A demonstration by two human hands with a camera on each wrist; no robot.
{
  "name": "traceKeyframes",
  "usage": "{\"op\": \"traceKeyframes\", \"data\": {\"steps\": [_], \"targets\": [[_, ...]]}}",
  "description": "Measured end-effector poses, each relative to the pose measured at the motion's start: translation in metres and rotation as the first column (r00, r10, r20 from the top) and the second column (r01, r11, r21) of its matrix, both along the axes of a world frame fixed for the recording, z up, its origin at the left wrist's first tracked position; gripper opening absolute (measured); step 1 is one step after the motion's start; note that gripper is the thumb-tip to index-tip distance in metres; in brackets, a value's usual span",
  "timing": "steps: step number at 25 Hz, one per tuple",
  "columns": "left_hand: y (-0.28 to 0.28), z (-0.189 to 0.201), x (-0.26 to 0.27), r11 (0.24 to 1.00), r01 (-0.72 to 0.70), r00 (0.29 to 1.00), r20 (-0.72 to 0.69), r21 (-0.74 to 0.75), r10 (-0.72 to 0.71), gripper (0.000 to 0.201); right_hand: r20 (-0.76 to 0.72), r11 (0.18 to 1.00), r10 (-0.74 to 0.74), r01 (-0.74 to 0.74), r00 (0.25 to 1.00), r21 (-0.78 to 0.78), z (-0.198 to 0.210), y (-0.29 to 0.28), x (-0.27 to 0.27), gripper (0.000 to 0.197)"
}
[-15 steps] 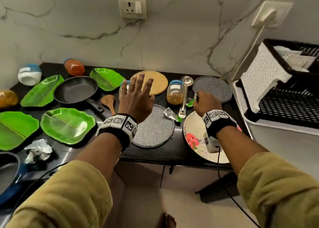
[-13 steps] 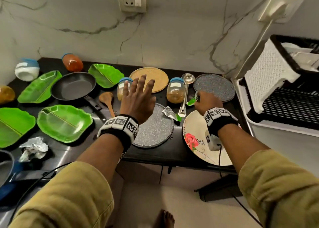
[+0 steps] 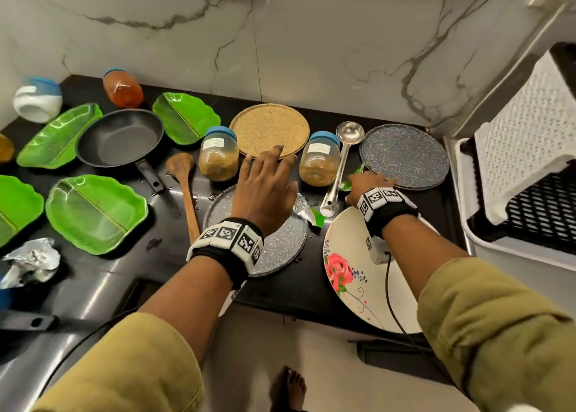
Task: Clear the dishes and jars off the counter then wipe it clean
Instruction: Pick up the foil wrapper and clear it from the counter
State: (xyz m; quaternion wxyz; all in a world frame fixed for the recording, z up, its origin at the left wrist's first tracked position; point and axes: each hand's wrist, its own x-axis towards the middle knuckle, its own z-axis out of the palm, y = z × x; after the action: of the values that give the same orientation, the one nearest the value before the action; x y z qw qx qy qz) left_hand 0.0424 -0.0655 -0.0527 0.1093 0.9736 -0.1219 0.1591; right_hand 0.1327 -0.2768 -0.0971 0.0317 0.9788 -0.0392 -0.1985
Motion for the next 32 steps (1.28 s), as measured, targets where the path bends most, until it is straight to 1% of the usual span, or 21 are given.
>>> {"op": "traceKeyframes", "data": {"steps": [2,4,5,7,9,11,13,14,16,18,19,21,22,23,24,25,26,28,29,30,32], "targets": [[-0.002,-0.003,0.001,0.998,0.031,0.999,0.03,-0.057,-0.029,0.04,0.011,1.0,-0.012,0.012,1.0,0.02,-0.008,0.001,0.003,0.052],[-0.003,-0.005,0.0,0.997,0.037,0.999,0.017,-0.061,-0.036,0.035,0.038,0.999,0.019,-0.02,0.999,0.028,-0.012,0.002,0.004,0.054],[-0.003,-0.006,0.0,0.998,0.031,0.999,0.014,-0.058,-0.03,0.034,0.054,0.998,0.042,-0.044,0.998,0.034,-0.012,0.002,0.004,0.051],[-0.002,-0.006,-0.002,0.998,0.023,1.0,0.01,-0.055,-0.022,0.034,0.111,0.995,0.073,-0.08,0.991,0.062,-0.009,0.002,0.002,0.038],[-0.003,-0.003,-0.003,0.998,0.036,0.999,0.0,-0.059,-0.036,0.036,0.214,0.988,0.04,-0.071,0.976,0.139,-0.001,0.0,-0.002,0.025],[-0.004,-0.001,-0.004,0.993,0.075,0.997,-0.024,-0.088,-0.078,0.044,0.301,0.949,-0.086,-0.014,0.95,0.314,0.01,-0.002,-0.011,0.016],[-0.007,0.0,-0.006,0.984,0.126,0.988,-0.076,-0.126,-0.136,0.062,0.313,0.84,-0.184,-0.016,0.932,0.543,0.023,-0.002,-0.023,0.016],[-0.01,0.0,-0.007,0.979,0.151,0.98,-0.112,-0.14,-0.167,0.073,0.281,0.753,-0.181,-0.051,0.942,0.656,0.03,-0.001,-0.032,0.015],[-0.015,0.0,-0.007,0.969,0.198,0.962,-0.159,-0.147,-0.22,0.092,0.187,0.539,-0.094,-0.108,0.978,0.835,0.042,0.007,-0.054,0.01],[-0.017,-0.001,-0.01,0.957,0.258,0.947,-0.163,-0.13,-0.277,0.099,0.123,0.336,-0.022,-0.109,0.992,0.936,0.052,0.019,-0.076,0.013],[-0.017,0.0,-0.012,0.952,0.279,0.942,-0.157,-0.129,-0.297,0.096,0.101,0.253,-0.004,-0.097,0.995,0.963,0.054,0.025,-0.083,0.018],[-0.016,0.001,-0.015,0.952,0.269,0.941,-0.172,-0.146,-0.292,0.076,0.065,0.123,0.024,-0.067,0.998,0.99,0.058,0.036,-0.091,0.023],[-0.014,0.001,-0.016,0.956,0.252,0.941,-0.192,-0.149,-0.278,0.065,0.056,0.081,0.031,-0.058,0.998,0.995,0.06,0.041,-0.095,0.024],[-0.009,0.001,-0.017,0.961,0.234,0.942,-0.21,-0.147,-0.261,0.057,0.058,0.069,0.02,-0.06,0.998,0.996,0.061,0.045,-0.095,0.026],[-0.003,-0.002,-0.018,0.967,0.212,0.945,-0.223,-0.143,-0.24,0.053,0.064,0.081,-0.016,-0.063,0.998,0.995,0.059,0.047,-0.094,0.027],[0.004,-0.006,-0.019,0.972,0.182,0.95,-0.227,-0.147,-0.213,0.052,0.08,0.141,-0.076,-0.069,0.994,0.988,0.056,0.049,-0.09,0.026],[0.012,-0.009,-0.022,0.977,0.142,0.959,-0.223,-0.159,-0.176,0.051,0.116,0.256,-0.145,-0.076,0.983,0.964,0.05,0.051,-0.084,0.022],[0.029,-0.014,-0.026,0.977,0.044,0.965,-0.245,-0.207,-0.096,0.047,0.222,0.551,-0.205,-0.075,0.953,0.831,0.034,0.055,-0.075,0.016],[0.036,-0.014,-0.028,0.974,-0.007,0.96,-0.274,-0.228,-0.057,0.044,0.252,0.671,-0.177,-0.071,0.951,0.738,0.027,0.058,-0.073,0.02],[0.042,-0.014,-0.03,0.972,-0.051,0.954,-0.299,-0.23,-0.021,0.041,0.253,0.755,-0.121,-0.077,0.96,0.651,0.02,0.062,-0.072,0.025],[0.05,-0.011,-0.038,0.976,-0.109,0.96,-0.276,-0.191,0.054,0.036,0.232,0.861,-0.007,-0.112,0.973,0.497,0.011,0.071,-0.071,0.027]]}}
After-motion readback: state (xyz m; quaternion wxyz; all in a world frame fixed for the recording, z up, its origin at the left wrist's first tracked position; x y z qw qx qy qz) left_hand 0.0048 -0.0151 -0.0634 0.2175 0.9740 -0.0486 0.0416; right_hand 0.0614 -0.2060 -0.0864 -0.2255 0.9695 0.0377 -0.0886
